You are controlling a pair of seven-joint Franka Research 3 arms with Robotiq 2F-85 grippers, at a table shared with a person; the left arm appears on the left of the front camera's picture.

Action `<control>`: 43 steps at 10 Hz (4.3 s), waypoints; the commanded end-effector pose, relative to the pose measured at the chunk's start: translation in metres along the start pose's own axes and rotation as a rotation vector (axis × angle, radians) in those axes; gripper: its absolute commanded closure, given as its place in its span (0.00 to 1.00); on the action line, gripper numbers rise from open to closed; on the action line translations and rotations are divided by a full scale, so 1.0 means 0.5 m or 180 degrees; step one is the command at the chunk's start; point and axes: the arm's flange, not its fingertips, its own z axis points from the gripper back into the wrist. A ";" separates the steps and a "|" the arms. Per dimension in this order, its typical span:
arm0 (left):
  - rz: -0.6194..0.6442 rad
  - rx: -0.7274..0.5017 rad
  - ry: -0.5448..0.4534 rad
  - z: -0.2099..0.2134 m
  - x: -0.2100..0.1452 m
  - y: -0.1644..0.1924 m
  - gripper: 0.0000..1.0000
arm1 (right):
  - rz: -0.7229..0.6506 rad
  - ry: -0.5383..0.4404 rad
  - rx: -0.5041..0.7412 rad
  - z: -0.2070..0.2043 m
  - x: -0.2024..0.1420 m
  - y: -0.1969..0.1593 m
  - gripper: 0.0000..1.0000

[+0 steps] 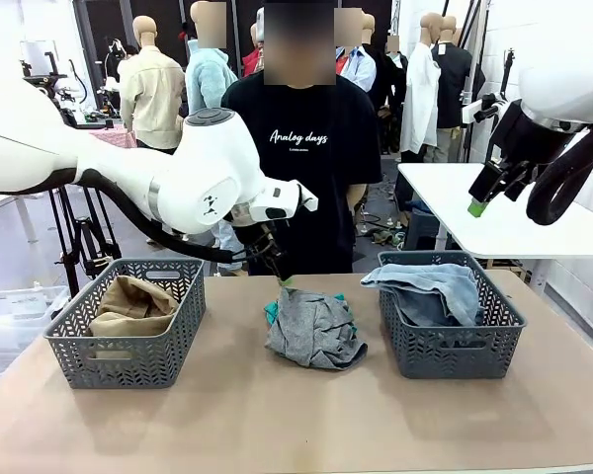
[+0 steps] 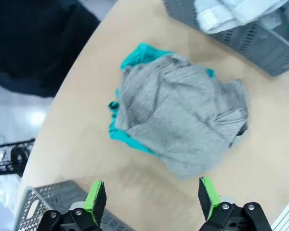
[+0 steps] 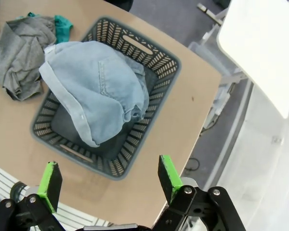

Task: Sort the tops and bottoms.
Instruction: Lift clothes from the center of the table with your left hand.

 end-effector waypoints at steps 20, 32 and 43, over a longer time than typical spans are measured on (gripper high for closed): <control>0.0810 -0.0389 0.0734 -0.247 0.182 -0.094 0.00 | -0.0034 0.0034 -0.0071 -0.002 0.000 0.002 0.00; 0.0771 -0.0423 0.0951 -0.296 0.158 -0.103 0.39 | -0.0034 0.0034 -0.0071 -0.002 0.000 0.002 0.00; 0.0792 -0.0377 0.0602 -0.107 0.168 -0.070 1.00 | -0.0034 0.0034 -0.0071 -0.002 0.000 0.002 0.00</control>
